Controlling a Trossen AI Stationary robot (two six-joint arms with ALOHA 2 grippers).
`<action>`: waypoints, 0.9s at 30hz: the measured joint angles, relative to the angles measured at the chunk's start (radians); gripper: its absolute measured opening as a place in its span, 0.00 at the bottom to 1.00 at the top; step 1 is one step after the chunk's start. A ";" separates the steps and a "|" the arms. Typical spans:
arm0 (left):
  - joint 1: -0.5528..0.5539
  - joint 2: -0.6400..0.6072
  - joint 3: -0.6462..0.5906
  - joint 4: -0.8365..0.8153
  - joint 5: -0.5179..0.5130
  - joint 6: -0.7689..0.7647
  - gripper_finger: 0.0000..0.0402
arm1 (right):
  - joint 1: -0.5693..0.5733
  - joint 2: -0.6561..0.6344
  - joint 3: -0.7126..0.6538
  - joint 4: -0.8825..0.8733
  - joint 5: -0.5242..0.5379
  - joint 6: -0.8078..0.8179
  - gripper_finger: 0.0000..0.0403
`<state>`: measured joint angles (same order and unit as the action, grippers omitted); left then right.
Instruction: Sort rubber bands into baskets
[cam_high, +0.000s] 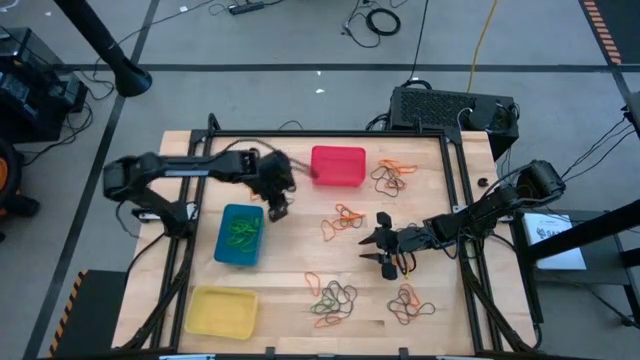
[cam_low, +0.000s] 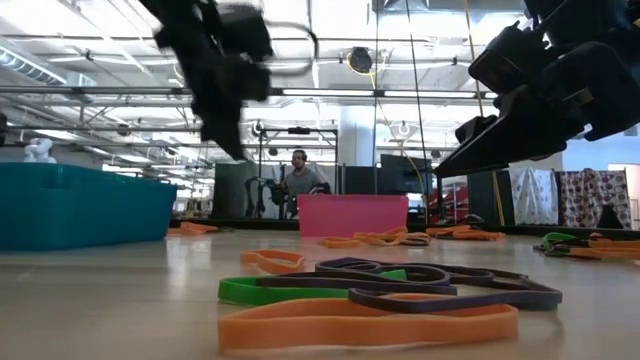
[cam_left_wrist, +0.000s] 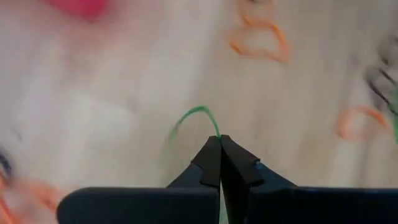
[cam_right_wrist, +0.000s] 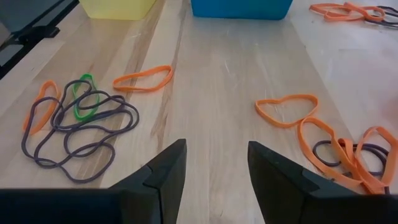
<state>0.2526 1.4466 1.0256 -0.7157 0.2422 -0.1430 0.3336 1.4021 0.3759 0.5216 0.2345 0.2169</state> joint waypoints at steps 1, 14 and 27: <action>-0.022 -0.031 0.000 -0.063 0.001 -0.017 0.00 | 0.000 0.000 0.000 0.000 0.000 0.000 0.41; -0.259 -0.212 -0.035 -0.455 -0.230 -0.375 0.01 | 0.000 0.000 0.000 0.010 0.000 -0.031 0.41; -0.281 -0.205 -0.140 -0.423 -0.332 -0.374 0.10 | 0.000 0.000 0.000 0.013 0.000 -0.021 0.41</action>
<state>-0.0288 1.2415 0.8855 -1.1386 -0.0902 -0.5167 0.3336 1.4017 0.3759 0.5343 0.2348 0.1959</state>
